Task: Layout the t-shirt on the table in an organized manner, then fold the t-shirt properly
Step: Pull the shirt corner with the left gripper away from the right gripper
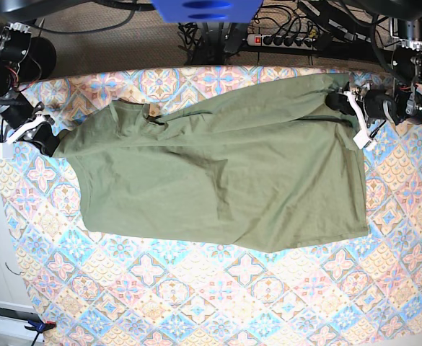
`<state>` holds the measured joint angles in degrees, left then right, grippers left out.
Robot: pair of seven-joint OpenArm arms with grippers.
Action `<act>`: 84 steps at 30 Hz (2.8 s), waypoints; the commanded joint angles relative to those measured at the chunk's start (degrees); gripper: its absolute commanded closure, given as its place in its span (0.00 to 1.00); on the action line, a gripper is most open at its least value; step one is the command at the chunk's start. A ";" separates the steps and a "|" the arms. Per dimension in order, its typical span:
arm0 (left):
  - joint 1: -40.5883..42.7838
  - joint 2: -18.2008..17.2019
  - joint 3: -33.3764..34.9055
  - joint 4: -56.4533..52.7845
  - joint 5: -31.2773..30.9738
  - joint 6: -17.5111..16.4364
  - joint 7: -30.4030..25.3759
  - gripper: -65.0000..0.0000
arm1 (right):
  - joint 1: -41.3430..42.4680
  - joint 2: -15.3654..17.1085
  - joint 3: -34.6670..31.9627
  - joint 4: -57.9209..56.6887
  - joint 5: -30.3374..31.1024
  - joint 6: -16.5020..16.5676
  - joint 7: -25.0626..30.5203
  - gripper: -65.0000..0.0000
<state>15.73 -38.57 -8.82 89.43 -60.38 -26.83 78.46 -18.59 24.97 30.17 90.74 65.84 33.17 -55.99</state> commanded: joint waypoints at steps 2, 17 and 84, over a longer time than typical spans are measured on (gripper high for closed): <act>0.05 -1.04 -0.54 0.73 -0.76 -0.03 -0.26 0.69 | 0.35 1.36 0.55 0.73 1.10 0.46 1.44 0.98; -0.12 -7.28 22.31 11.45 -1.20 -0.38 -1.49 1.00 | 0.35 1.36 0.55 0.73 1.10 0.46 1.44 0.98; 11.31 -11.32 13.17 8.64 5.39 -0.12 0.45 1.00 | 0.35 1.36 0.38 0.73 1.10 0.46 1.44 0.98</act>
<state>27.03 -48.69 4.62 97.47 -54.15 -26.85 78.98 -18.59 24.95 30.00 90.72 65.52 33.19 -55.99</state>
